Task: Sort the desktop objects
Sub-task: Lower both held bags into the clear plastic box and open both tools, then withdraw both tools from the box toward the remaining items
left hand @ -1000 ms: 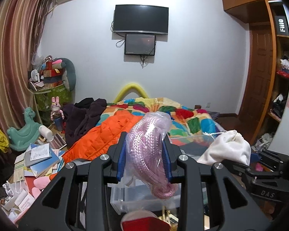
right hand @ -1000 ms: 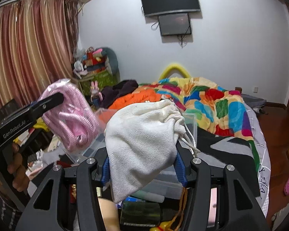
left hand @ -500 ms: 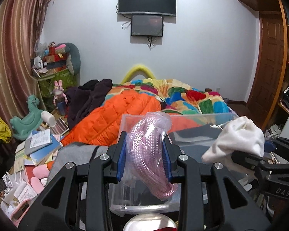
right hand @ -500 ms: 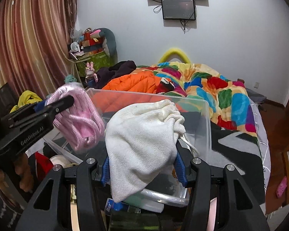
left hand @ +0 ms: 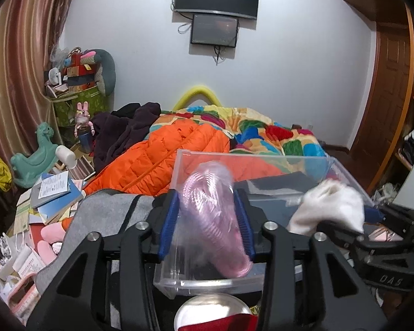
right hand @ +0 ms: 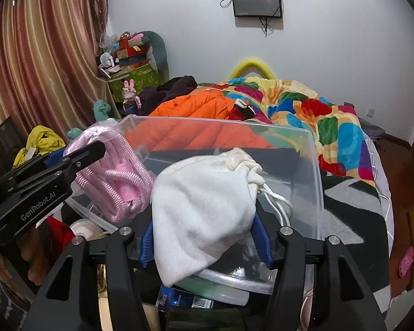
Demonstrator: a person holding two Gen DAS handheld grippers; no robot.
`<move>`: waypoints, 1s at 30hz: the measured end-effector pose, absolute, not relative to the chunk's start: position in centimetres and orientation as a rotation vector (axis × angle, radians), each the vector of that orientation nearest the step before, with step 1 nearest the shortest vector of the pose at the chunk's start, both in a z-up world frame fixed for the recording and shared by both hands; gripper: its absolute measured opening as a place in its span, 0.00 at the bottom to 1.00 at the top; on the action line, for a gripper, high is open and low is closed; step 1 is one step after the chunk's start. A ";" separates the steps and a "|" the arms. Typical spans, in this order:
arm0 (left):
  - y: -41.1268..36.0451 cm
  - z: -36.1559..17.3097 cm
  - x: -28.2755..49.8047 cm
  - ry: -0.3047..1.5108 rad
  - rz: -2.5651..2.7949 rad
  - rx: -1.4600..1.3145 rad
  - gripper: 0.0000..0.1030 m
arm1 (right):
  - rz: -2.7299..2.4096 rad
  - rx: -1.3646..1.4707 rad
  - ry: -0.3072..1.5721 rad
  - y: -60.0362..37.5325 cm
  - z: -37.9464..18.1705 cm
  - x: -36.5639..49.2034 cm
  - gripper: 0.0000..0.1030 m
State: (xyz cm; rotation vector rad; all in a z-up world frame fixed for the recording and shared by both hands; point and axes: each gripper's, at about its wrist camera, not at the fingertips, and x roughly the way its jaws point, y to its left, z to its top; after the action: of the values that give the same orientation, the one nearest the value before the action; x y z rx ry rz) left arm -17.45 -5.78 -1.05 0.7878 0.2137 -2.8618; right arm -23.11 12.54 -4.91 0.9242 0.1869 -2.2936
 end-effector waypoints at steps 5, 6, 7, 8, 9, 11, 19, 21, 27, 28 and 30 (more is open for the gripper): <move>-6.3 0.1 -16.0 0.255 -2.881 0.741 0.54 | -2.310 0.892 0.207 12.9 -4.4 -21.6 0.69; -6.2 0.3 -15.9 0.252 -2.884 0.738 0.55 | -2.316 0.871 0.215 13.0 -4.1 -21.1 0.69; -6.1 0.5 -15.7 0.247 -2.886 0.734 0.55 | -2.321 0.861 0.226 13.0 -3.8 -20.8 0.69; -5.9 0.7 -15.4 0.233 -2.889 0.722 0.58 | -2.329 0.853 0.236 13.0 -3.7 -20.4 0.70; -5.8 0.9 -15.1 0.222 -2.890 0.711 0.61 | -2.340 0.835 0.251 13.1 -3.4 -19.9 0.70; -5.5 1.4 -14.4 0.199 -2.890 0.678 0.68 | -2.351 0.805 0.264 13.5 -3.0 -19.3 0.73; -4.8 3.1 -11.3 0.165 -2.906 0.589 0.89 | -2.422 0.691 0.285 15.6 -1.9 -16.1 0.80; -4.8 3.4 -10.2 0.155 -2.907 0.568 0.90 | -2.445 0.669 0.275 16.2 -1.8 -15.3 0.80; -4.9 3.2 -8.3 0.154 -2.899 0.571 0.92 | -2.480 0.651 0.214 17.9 -2.3 -13.6 0.80; -5.0 3.1 -8.1 0.162 -2.897 0.581 0.92 | -2.485 0.652 0.205 18.1 -2.3 -13.4 0.80; -4.9 2.6 -7.7 0.178 -2.894 0.594 0.93 | -2.495 0.653 0.187 18.6 -2.3 -13.2 0.80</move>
State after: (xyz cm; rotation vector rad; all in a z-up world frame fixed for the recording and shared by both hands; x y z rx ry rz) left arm -7.66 -4.94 2.57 0.5940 0.1780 -2.8942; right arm -13.23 18.63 -2.34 0.6526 0.1868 -2.4946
